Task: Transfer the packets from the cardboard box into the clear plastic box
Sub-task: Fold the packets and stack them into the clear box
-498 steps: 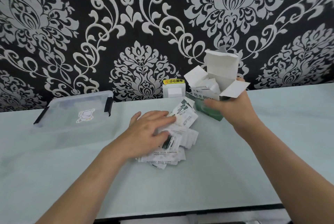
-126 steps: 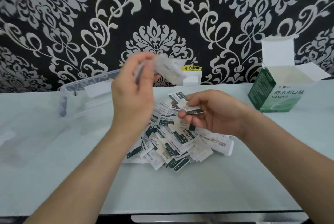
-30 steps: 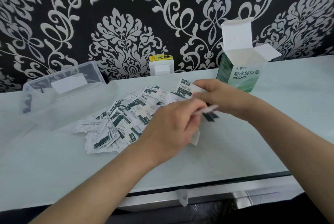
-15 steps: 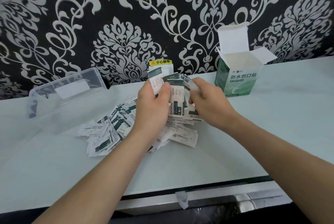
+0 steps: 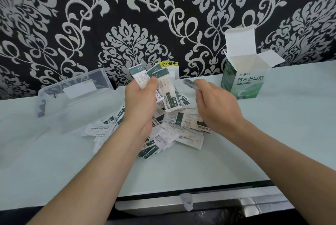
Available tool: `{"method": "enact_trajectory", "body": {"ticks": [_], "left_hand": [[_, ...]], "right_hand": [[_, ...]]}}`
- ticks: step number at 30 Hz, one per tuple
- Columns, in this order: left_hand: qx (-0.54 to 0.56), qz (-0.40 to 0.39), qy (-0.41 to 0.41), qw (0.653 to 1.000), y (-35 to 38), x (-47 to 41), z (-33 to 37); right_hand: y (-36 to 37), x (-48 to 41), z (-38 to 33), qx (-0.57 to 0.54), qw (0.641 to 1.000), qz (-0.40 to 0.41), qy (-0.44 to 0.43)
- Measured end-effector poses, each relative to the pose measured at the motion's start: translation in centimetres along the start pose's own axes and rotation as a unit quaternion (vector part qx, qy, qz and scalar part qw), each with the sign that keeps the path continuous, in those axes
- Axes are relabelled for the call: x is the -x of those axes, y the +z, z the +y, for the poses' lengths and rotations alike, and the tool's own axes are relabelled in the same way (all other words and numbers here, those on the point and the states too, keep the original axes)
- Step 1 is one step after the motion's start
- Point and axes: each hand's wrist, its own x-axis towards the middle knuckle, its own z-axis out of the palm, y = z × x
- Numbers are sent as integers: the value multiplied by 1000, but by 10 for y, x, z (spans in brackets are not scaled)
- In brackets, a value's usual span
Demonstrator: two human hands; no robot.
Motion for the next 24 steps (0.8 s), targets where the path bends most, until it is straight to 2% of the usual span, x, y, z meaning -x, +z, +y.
{"method": "enact_trajectory", "body": {"ticks": [1,2,3,5,6,7,12,16,21,24], "left_hand": [[-5,-5,-6,1000,1,1,0],[-9,-8,-11,1000,4,3,-2],[-13,-6,-11,1000,7,4,-2],[-16,4,-9,1000,14,7,-4],[-16,11,-6,1000,18,7,-5],[-18,19,-1,1000,21,9,-5],[1,24,0,1000,23,13,2],[62,24,-29,997,5,10,15],[30,-78,-4,996,1,21,17],[-20,-96,23,995,15,26,9]], "right_hand": [[-5,-2,-4,-53,998,2,26],[-11,-5,-9,-154,985,-5,78],[-17,-8,-17,-295,944,-21,145],[-25,-11,-34,-532,802,-90,255],[-26,-12,-41,-582,758,-117,270],[-23,-11,-46,-602,741,-136,266],[-18,-14,-49,-620,732,-133,248],[-21,-19,-42,-653,681,-129,303],[-24,-18,-49,-683,636,-164,319],[-23,-19,-54,-707,620,-169,294]]}}
